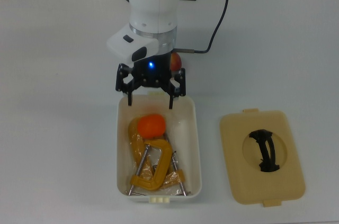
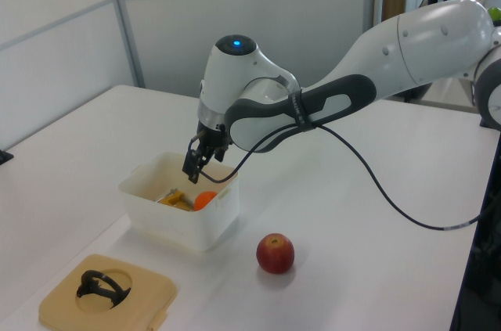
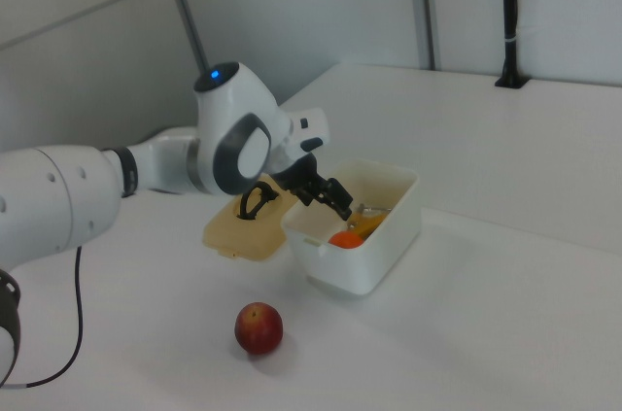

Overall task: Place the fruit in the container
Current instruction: 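Raise the gripper and move it to the red apple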

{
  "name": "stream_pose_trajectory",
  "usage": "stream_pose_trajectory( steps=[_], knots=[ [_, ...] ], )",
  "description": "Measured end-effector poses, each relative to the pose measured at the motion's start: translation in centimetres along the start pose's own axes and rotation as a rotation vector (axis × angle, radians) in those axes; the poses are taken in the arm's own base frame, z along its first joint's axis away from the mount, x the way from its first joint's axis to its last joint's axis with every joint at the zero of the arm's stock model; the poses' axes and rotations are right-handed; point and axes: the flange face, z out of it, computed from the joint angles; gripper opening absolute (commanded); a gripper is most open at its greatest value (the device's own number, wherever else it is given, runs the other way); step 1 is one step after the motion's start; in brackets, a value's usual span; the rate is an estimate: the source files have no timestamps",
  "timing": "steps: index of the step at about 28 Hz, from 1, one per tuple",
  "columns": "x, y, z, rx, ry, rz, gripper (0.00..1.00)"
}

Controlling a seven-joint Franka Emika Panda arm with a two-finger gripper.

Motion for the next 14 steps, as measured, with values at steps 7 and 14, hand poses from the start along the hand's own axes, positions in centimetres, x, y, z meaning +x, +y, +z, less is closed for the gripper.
stream_pose_trajectory(
  steps=[7,14],
  knots=[
    [-2.9,-1.5,-4.1,-0.06,-0.223,-0.018,1.0],
    [-7.5,-4.5,-2.6,-0.085,-0.389,-0.096,1.0]
  ],
)
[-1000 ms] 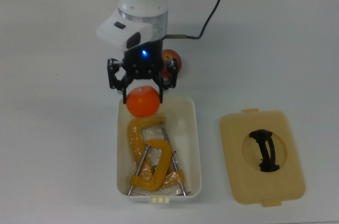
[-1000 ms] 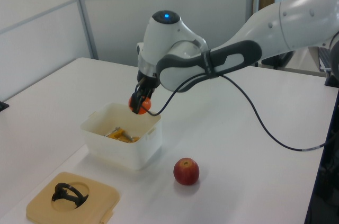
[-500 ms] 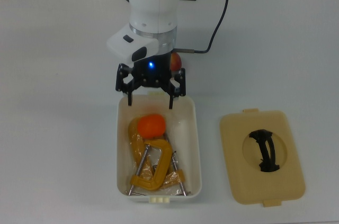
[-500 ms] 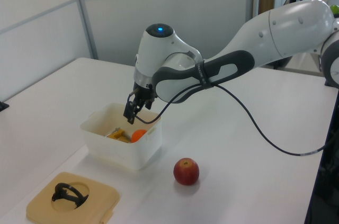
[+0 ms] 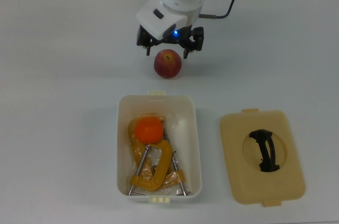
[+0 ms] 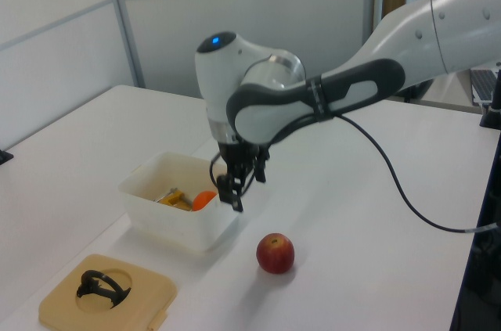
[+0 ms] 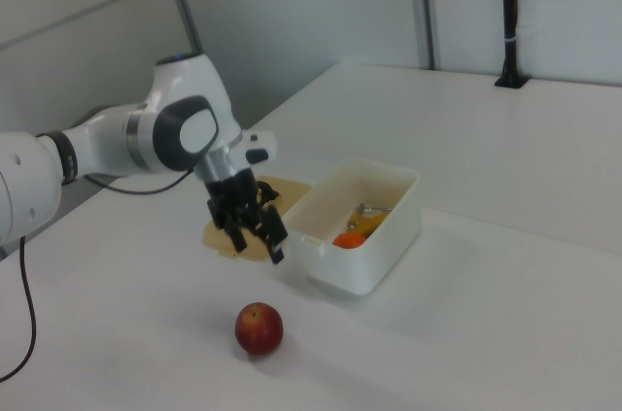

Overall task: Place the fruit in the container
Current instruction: 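Raise the gripper and move it to the red apple, then close the gripper around the red apple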

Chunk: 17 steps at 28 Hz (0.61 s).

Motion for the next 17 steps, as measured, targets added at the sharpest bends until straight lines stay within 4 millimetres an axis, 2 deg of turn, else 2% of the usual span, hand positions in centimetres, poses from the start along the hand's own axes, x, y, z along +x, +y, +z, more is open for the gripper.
stream_pose_trajectory(
  steps=[3,6,17],
  knots=[
    [-1.2,-1.2,3.1,-0.011,-0.063,-0.036,1.0],
    [-2.0,-1.6,5.1,-0.017,-0.104,-0.067,1.0],
    [-2.4,-2.2,9.1,-0.014,-0.143,-0.098,1.0]
  ],
)
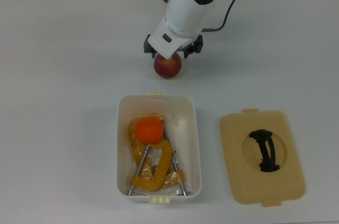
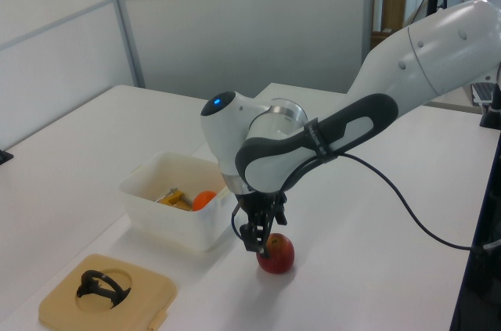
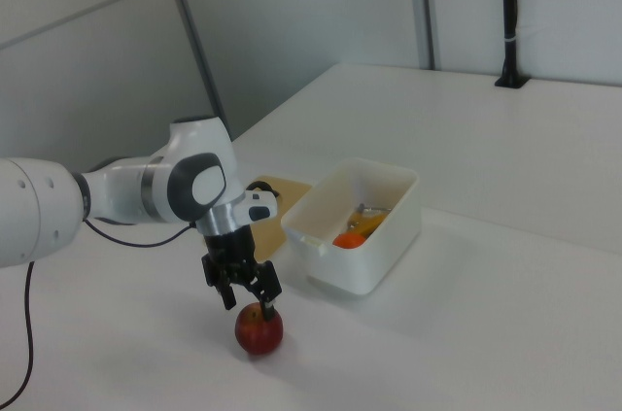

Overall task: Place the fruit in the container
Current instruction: 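Close the gripper around the red apple, then lift the apple and carry it over the container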

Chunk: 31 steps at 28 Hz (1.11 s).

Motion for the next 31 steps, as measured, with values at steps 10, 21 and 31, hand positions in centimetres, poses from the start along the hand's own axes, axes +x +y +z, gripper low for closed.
stream_pose_trajectory(
  steps=[10,21,31],
  knots=[
    [0.2,-0.5,3.4,0.007,-0.003,-0.014,0.33],
    [0.9,1.2,-3.0,0.013,0.116,0.011,0.31],
    [2.3,3.9,-10.8,0.001,0.307,0.03,0.32]
  ],
)
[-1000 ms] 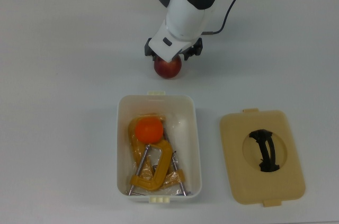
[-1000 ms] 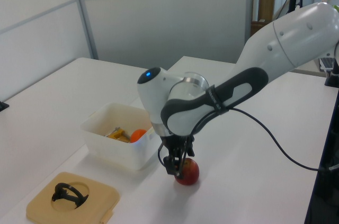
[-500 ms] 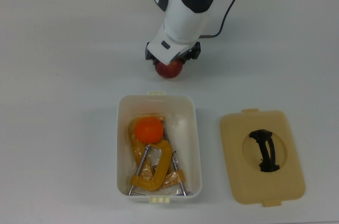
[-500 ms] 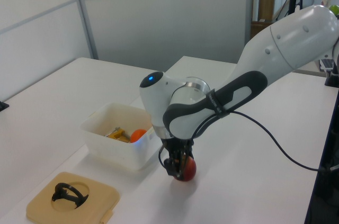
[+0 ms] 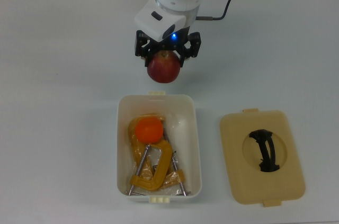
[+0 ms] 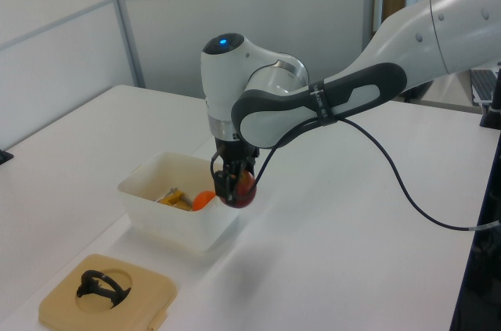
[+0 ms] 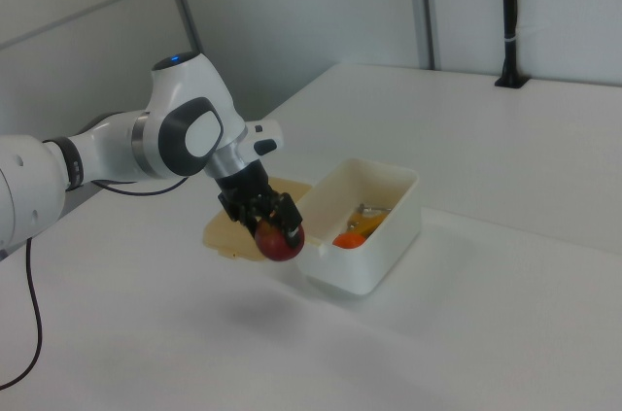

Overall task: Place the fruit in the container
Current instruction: 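Lift the apple and carry it over the container, then lower the apple into the container, release it, and raise the gripper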

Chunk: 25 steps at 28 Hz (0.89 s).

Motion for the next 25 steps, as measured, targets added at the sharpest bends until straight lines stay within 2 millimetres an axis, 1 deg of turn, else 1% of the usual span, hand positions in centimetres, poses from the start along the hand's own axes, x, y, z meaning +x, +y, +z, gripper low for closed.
stream_pose_trajectory(
  steps=[2,6,8,10,12,16,19,21,23,25],
  knots=[
    [0.7,-0.2,0.3,0.01,0.047,-0.003,0.32],
    [2.3,-0.5,1.8,0.043,0.145,0.0,0.32],
    [2.8,-0.2,1.8,0.051,0.179,0.011,0.32],
    [3.3,0.5,2.1,0.058,0.209,0.028,0.32],
    [3.6,1.3,2.1,0.059,0.224,0.04,0.35],
    [4.5,3.3,1.3,0.054,0.248,0.07,0.35],
    [4.8,4.3,0.5,0.048,0.253,0.075,0.35],
    [5.1,4.8,-0.3,0.045,0.262,0.08,0.42],
    [5.3,5.0,-0.8,0.045,0.269,0.081,0.47],
    [5.4,4.9,-0.7,0.045,0.27,0.08,0.66]
  ],
)
